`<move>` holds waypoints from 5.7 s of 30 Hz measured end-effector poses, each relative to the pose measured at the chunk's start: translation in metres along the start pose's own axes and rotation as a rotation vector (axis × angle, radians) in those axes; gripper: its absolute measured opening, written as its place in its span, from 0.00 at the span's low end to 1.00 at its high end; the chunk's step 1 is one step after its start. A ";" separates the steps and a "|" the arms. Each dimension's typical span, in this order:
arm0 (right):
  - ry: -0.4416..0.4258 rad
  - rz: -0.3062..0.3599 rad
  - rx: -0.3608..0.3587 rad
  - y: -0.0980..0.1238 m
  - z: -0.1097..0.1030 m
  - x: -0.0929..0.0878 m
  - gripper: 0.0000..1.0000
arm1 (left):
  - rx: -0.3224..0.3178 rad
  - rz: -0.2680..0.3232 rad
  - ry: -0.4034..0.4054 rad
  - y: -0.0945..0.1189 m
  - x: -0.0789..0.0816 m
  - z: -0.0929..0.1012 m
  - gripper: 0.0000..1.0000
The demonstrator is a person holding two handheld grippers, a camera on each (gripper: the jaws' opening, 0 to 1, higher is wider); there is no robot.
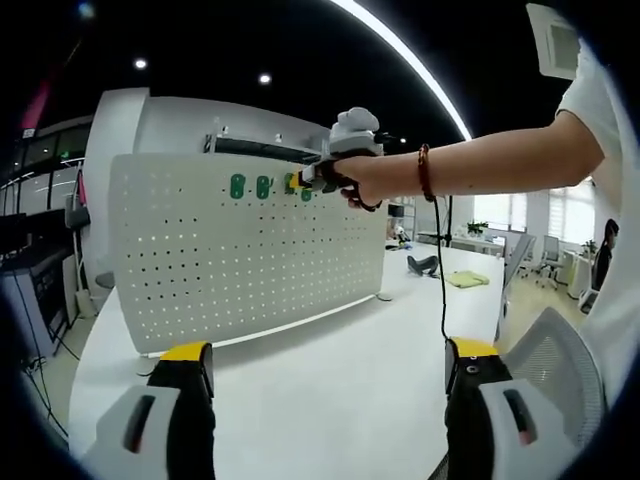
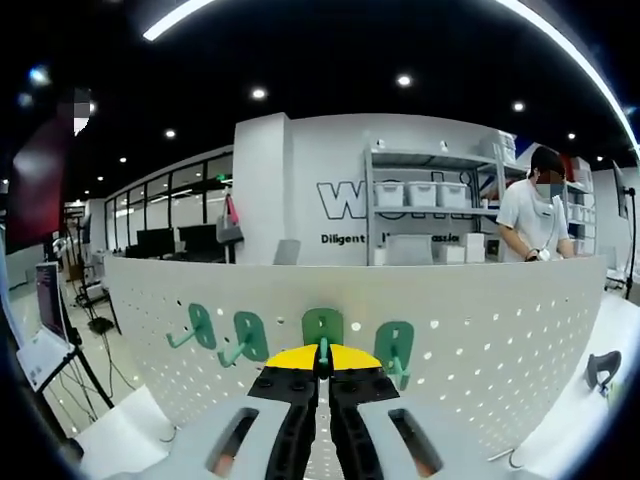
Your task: Insert the hook assembly into the mounting plate slot until the hook locks in place.
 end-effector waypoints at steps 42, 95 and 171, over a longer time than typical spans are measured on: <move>-0.008 -0.012 -0.036 -0.004 -0.005 -0.007 0.02 | -0.001 0.008 0.011 -0.001 0.002 0.001 0.97; 0.065 0.037 0.039 0.001 -0.015 -0.004 0.26 | -0.014 0.011 0.009 -0.005 0.006 0.001 0.96; 0.166 0.014 0.425 0.221 0.008 -0.076 0.77 | -0.068 0.013 -0.092 0.024 0.041 0.053 1.00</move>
Point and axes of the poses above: the point that each gripper's makers call its tool centre point, and the gripper's own axes: y roughly backward along the fingers, z roughly to its right, x roughly out of its top, the point moved 6 cm from there along y, roughly backward along the fingers, and after that the axes turned 1 degree about -x, right-handed, at the moved point
